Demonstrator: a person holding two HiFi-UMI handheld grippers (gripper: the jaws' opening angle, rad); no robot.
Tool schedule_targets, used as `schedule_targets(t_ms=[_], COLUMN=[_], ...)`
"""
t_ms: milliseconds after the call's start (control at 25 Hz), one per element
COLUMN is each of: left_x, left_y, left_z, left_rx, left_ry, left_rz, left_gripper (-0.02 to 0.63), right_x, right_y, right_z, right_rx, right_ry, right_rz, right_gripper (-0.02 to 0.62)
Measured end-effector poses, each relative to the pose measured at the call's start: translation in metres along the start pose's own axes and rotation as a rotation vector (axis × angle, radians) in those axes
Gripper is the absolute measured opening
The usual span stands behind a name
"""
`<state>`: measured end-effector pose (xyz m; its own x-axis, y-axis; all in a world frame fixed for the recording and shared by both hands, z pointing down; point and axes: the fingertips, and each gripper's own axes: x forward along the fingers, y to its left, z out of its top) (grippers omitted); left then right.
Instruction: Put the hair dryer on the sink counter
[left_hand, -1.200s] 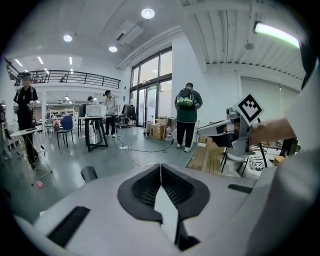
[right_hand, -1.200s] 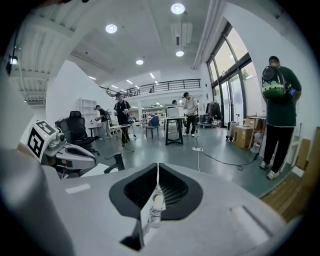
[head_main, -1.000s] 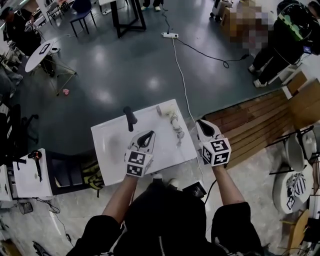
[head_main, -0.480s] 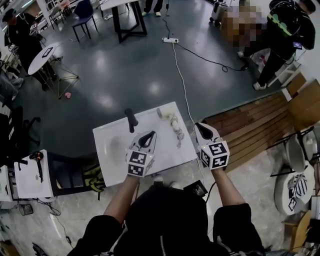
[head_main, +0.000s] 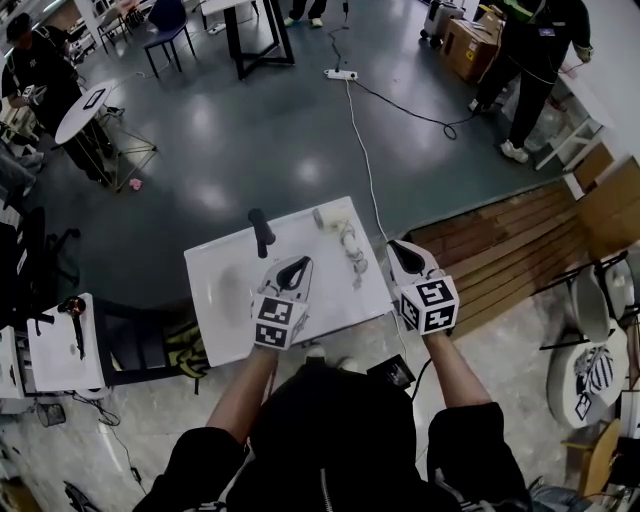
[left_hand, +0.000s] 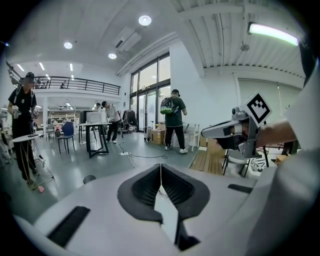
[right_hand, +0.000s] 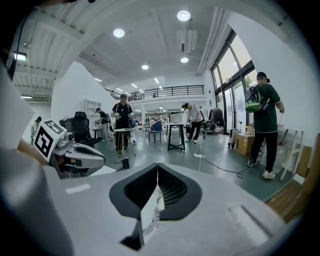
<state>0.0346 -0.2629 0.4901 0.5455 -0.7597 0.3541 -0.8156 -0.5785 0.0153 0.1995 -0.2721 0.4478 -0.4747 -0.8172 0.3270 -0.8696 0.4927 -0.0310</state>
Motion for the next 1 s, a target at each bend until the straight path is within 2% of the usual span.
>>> schedule_targets(t_ms=[800, 1000], left_x=[0.008, 0.009], left_y=[0.003, 0.008], left_z=[-0.003, -0.019], left_rx=[-0.013, -0.031], left_ry=[0.009, 0.055], left_rz=[0.006, 0.0], left_gripper=[0.014, 0.014], right_x=[0.013, 0.02], right_y=[0.003, 0.007], right_z=[-0.011, -0.017], right_rx=[-0.004, 0.011], right_ry=[0.04, 0.046], right_rz=[0.034, 0.041], right_gripper=[0.005, 0.005])
